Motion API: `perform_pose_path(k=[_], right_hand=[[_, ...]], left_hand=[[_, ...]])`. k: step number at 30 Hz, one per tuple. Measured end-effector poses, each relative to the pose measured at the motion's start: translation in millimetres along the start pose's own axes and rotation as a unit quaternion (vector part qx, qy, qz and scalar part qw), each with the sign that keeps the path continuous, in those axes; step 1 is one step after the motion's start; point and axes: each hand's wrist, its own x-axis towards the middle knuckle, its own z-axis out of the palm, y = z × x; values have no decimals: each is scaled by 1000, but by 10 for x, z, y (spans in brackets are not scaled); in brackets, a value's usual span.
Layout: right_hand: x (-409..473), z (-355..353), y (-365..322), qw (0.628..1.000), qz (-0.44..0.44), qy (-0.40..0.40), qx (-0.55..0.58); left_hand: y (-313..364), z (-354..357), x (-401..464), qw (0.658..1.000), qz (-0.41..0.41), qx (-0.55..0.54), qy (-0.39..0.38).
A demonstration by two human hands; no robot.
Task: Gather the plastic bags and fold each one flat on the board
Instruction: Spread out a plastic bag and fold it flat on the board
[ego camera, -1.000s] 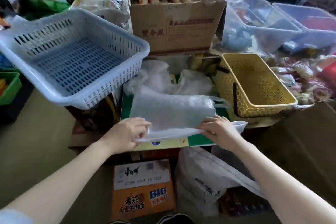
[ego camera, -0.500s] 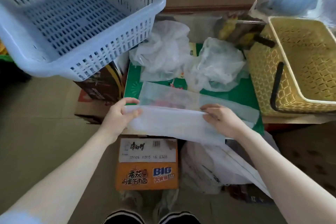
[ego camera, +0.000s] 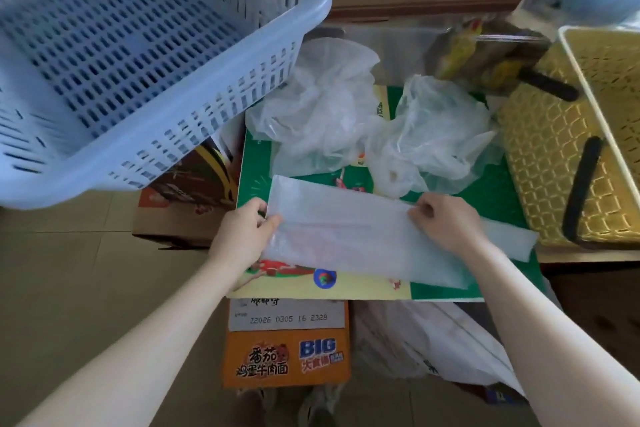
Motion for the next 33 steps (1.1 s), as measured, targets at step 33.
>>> perform_pose_path(k=[33], right_hand=[[-360,869,-814,982,-127,124,-59]], left_hand=[[84,422,131,904,280,320,-52]])
